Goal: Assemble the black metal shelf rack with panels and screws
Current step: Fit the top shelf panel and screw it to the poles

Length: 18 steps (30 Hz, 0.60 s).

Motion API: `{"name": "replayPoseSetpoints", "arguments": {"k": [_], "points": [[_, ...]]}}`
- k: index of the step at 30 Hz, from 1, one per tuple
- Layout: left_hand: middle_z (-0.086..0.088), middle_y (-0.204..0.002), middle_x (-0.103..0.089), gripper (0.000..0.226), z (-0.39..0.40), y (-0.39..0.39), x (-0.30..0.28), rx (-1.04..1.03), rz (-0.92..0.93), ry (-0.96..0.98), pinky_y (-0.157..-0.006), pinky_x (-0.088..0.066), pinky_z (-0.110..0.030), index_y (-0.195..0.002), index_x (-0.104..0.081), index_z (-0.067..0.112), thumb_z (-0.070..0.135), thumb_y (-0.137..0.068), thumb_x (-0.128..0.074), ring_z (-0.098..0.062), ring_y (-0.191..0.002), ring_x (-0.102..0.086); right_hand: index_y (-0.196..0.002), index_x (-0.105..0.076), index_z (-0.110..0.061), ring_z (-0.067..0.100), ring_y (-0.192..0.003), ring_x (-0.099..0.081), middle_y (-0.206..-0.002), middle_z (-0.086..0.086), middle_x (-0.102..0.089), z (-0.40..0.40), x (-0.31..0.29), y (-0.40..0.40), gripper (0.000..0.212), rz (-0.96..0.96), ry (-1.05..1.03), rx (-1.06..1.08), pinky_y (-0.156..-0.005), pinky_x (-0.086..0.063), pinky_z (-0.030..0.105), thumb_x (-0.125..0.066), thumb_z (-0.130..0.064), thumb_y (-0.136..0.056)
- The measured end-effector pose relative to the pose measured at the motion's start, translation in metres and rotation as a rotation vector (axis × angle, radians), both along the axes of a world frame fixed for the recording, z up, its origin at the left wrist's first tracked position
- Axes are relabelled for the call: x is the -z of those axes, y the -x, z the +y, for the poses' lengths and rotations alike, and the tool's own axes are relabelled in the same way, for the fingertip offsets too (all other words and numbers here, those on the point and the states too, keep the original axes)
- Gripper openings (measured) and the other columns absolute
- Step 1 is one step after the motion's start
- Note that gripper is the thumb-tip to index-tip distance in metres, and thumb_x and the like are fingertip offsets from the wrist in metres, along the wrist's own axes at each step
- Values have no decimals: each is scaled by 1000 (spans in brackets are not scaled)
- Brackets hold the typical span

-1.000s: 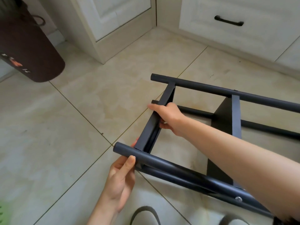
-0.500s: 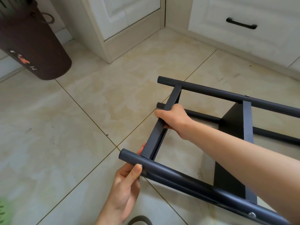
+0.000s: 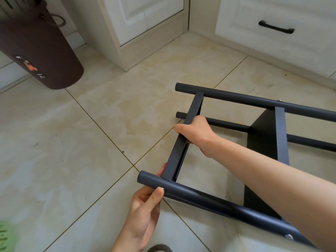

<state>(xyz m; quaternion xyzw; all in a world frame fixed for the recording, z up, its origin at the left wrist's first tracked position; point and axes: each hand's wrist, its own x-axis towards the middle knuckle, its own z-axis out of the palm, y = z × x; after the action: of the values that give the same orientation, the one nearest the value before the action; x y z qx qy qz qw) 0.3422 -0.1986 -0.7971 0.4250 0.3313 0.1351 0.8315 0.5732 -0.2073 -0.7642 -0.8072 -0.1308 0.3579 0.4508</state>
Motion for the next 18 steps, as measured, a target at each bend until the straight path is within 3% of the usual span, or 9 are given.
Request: {"name": "replayPoseSetpoints", "arguments": {"k": [7,10,12,15,18], "points": [[-13,-119,-72,74,2,-3,1,-29,31,-26,-91,-52,-20,-114,-77,21,49,-49,-98,-23,-114,-68,-87,-51,-13,20,-71,-57,-79,7,-50,0,5,-5,26,37,-25,-12,-74,-59,41,-67,-26,-71],[-16,-117,-72,76,5,1,3,-77,54,-43,-96,-51,-29,-114,-76,22,47,-45,-99,-26,-113,-68,-90,-54,-9,19,-74,-63,-82,7,-57,-2,8,-4,26,32,-36,-34,-73,-61,38,-70,-28,-79],[-16,-119,-72,75,8,4,5,-89,65,-49,-98,-52,-33,-115,-76,16,41,-48,-98,-27,-113,-68,-96,-61,-2,19,-77,-66,-83,5,-61,-5,9,-2,38,35,-45,-42,-69,-62,32,-73,-35,-82],[-13,-120,-72,90,14,6,5,-76,81,-104,-96,-55,-29,-122,-67,8,41,-45,-100,-26,-114,-68,-96,-63,-1,15,-70,-61,-78,5,-58,-11,6,-2,45,80,-87,-29,-62,-57,24,-71,-44,-86],[-6,-125,-71,81,23,6,0,-40,75,-178,-87,-56,-24,-120,-63,20,36,-50,-100,-22,-112,-69,-88,-59,-8,16,-68,-54,-78,6,-51,-18,-5,-6,40,98,-98,5,-62,-56,25,-64,-48,-91]]}}
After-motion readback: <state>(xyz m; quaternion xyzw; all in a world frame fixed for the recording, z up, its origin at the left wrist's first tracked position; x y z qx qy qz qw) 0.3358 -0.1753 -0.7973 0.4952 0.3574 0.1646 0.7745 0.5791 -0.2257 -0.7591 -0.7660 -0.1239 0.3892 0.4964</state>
